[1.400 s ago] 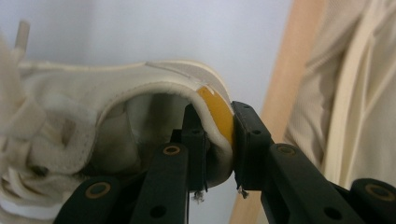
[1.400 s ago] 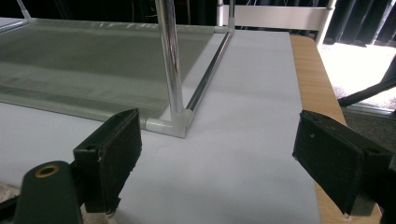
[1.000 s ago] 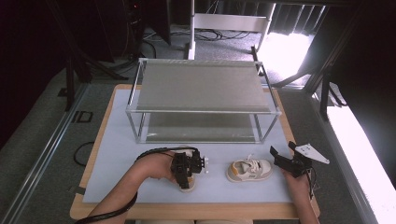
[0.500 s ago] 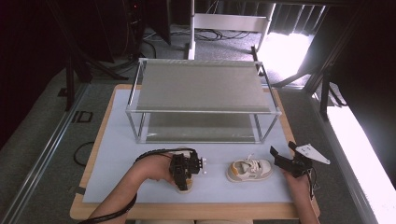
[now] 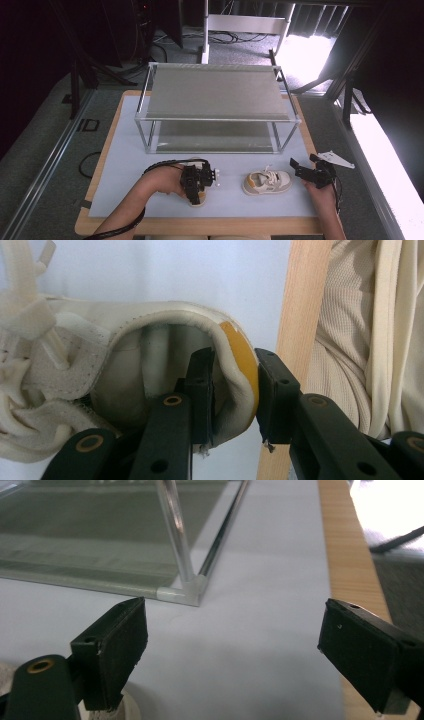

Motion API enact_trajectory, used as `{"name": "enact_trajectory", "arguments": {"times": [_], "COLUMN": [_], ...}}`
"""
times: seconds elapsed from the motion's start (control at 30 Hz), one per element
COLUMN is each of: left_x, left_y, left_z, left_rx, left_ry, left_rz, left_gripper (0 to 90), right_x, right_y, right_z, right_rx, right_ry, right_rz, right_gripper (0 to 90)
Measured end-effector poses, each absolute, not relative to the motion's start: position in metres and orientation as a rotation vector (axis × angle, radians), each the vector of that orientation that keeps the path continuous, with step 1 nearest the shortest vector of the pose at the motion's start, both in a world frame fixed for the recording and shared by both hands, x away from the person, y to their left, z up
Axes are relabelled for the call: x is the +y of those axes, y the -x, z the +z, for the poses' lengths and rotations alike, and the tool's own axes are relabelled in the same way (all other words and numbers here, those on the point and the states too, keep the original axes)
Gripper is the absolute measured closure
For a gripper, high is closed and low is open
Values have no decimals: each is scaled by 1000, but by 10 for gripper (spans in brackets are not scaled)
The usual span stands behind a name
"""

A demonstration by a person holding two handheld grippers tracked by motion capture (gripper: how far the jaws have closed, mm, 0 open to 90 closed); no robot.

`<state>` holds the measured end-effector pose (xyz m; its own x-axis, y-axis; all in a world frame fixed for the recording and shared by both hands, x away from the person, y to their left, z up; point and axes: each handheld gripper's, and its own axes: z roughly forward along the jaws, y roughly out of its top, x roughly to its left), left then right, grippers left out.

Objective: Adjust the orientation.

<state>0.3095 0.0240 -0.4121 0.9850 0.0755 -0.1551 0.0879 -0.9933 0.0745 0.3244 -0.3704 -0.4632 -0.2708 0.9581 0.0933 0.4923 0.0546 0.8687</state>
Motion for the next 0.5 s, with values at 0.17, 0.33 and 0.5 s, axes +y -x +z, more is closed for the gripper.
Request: {"name": "enact_trajectory", "arguments": {"times": [0.17, 0.33, 0.5], "left_x": [23, 23, 23], "left_y": [-309, -309, -310], "left_z": [-412, -412, -412], "left_rx": [123, 135, 140], "left_ry": [-3061, -3054, -3054], "left_rz": [-228, -236, -247], "left_gripper": [703, 702, 702], "right_x": [-363, -351, -338], "right_y": [-320, -317, -316], "right_z": [-440, -421, -404], "right_rx": [1849, 1968, 2093], "right_ry": [-1424, -1421, -1417], "right_rz": [1114, 1127, 1129], "right_gripper": [134, 201, 216]}}
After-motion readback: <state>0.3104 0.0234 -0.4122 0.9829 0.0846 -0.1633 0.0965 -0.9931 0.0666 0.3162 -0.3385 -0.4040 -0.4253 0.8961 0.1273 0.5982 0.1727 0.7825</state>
